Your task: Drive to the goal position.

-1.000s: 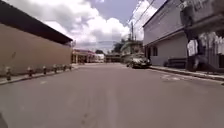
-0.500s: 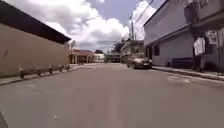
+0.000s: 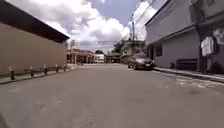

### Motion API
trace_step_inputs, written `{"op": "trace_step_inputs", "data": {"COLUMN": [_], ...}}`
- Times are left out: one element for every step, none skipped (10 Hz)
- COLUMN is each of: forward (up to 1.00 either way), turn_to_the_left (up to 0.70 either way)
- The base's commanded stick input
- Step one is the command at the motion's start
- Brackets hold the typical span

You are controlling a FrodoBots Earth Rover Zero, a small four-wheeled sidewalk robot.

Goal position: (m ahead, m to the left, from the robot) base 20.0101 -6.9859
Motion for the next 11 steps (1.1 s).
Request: {"op": "trace_step_inputs", "data": {"forward": [1.0,1.0,1.0,1.0,1.0,1.0,1.0,1.0,1.0,1.0,1.0], "turn_to_the_left": [-0.1,0.0,0.0,0.0,0.0,0.0,0.0,0.0,0.0,0.0,0.0]}}
